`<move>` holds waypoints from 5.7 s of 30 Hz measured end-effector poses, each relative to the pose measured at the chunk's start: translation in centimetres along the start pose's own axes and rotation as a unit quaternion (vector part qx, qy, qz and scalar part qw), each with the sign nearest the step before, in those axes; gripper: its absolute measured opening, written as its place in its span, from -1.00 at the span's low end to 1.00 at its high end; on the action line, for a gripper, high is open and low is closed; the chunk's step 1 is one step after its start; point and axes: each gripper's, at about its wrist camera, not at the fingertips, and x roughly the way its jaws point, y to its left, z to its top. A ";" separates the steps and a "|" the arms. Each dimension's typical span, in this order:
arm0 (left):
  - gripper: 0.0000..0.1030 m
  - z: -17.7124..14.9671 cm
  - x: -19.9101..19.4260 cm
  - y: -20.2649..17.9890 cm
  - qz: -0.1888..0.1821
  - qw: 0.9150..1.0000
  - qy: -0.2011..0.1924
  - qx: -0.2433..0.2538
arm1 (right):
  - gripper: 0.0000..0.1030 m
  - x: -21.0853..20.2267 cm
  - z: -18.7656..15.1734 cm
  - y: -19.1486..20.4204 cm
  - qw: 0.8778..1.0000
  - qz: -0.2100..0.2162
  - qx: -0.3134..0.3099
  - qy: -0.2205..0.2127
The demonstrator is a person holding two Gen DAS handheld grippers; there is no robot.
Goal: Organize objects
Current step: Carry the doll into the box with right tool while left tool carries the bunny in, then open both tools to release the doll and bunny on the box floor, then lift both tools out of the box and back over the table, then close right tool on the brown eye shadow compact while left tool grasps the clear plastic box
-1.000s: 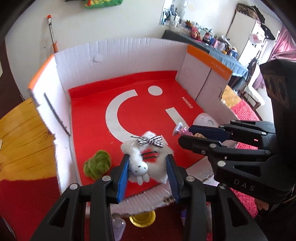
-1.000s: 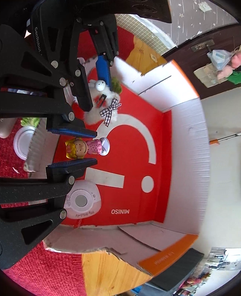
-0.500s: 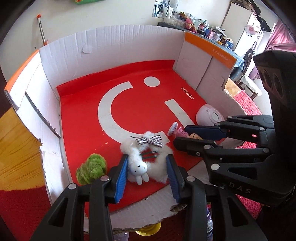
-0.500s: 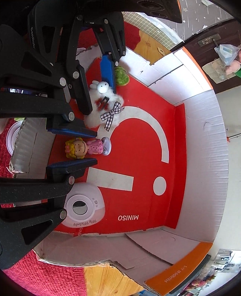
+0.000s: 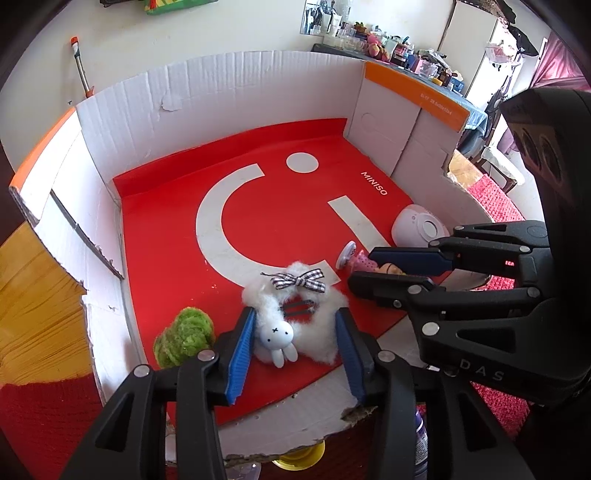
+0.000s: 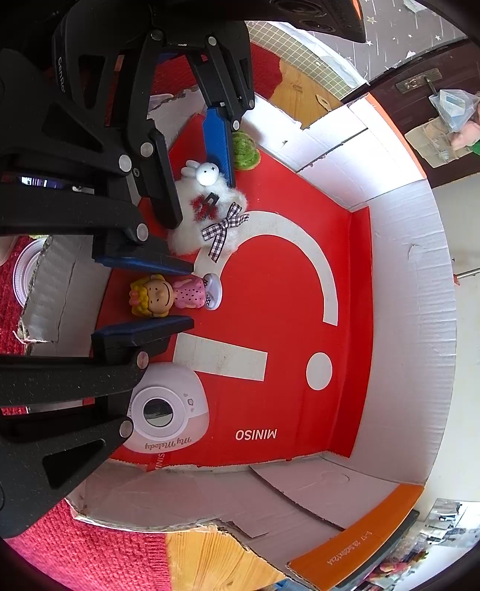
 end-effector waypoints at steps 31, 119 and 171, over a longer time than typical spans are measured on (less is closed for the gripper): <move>0.11 0.1 -0.6 0.2 0.008 1.000 -0.008 -0.002 | -0.57 -0.1 0.1 0.3 0.999 0.019 -0.040 -0.006; 0.84 -12.4 -6.3 2.4 0.138 0.968 -0.092 -0.189 | 0.56 -4.9 -14.0 1.8 0.981 0.046 -0.127 -0.138; -0.24 -10.3 -8.5 -0.5 0.096 0.984 -0.116 -0.097 | 0.04 -6.8 -12.4 0.5 0.966 0.074 -0.172 -0.181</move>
